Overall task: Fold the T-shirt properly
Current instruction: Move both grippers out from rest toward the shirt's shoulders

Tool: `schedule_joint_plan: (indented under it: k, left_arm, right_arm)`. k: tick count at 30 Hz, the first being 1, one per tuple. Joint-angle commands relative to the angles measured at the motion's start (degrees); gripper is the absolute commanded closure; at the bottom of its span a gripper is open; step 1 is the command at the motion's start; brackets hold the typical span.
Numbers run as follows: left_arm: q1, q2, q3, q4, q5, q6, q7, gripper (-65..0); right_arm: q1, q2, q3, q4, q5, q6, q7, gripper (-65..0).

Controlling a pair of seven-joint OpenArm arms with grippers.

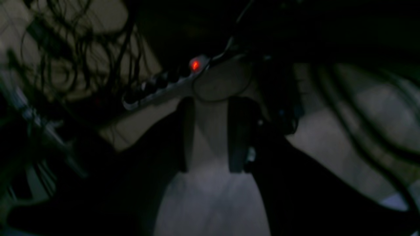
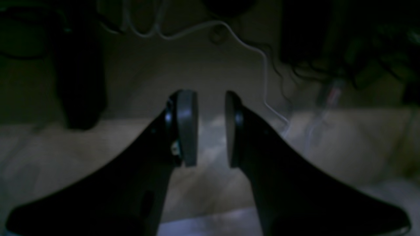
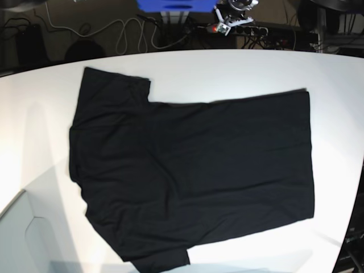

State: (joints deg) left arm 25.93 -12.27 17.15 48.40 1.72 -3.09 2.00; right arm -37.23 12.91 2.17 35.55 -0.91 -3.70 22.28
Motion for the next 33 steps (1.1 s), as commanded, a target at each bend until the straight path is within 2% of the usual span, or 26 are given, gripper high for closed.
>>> schedule_joint_plan:
  k: [1, 5, 9, 12, 18, 23, 25, 29, 31, 33]
  left_arm:
    - [1.2, -1.0, -0.2, 3.2, 0.0, 0.3, 0.0, -16.8]
    - [3.1, -2.5, -0.1, 11.0, 0.2, 0.2, 4.5, -16.8]
    - [3.7, -2.4, 0.0, 12.9, 0.4, 0.1, 7.3, -16.8]
    - [4.6, -2.5, 0.2, 13.0, 0.9, 0.1, 7.2, -16.8]
    - [8.5, -2.5, 2.1, 17.1, 8.7, 0.6, 7.1, -16.8]
    - [12.9, -2.5, 2.1, 24.5, 9.4, 0.7, 7.5, -16.8]
    - [14.7, -2.7, 2.1, 26.2, 9.4, 0.7, 7.4, -16.8]
    - [18.5, -4.2, 2.1, 30.9, 9.0, 0.7, 7.0, -16.8]
    - [20.9, -4.6, 0.8, 34.0, 9.0, 0.7, 7.0, -16.8]
    - [23.3, -4.5, -1.7, 36.2, 9.0, 0.7, 7.0, -16.8]
  right_arm:
    - [-1.5, 0.6, 0.9, 0.6, 0.5, -0.7, 0.7, -12.5]
    - [-3.2, 0.5, 1.6, 2.6, 0.5, -0.6, 0.7, -12.5]
    - [-5.5, 0.5, 1.6, 6.6, 0.5, -0.6, 0.7, -12.5]
    - [-5.9, 0.5, 1.6, 7.0, 0.5, -0.6, 0.7, -12.5]
    - [-7.2, 0.5, 1.6, 8.4, 0.5, -0.6, 0.7, -12.6]
    - [-11.8, 0.5, 1.8, 15.3, 0.5, -0.6, 0.4, -12.6]
    - [-12.3, 0.5, 1.7, 15.7, 0.5, -0.6, -1.4, -12.6]
    - [-13.7, 0.9, 2.0, 15.9, 0.6, -0.6, -1.7, -12.6]
    - [-15.2, 1.4, 2.0, 18.9, 2.9, -0.2, -2.2, -12.6]
    - [-17.5, 2.4, 2.0, 22.6, 7.5, 2.9, -3.1, -12.6]
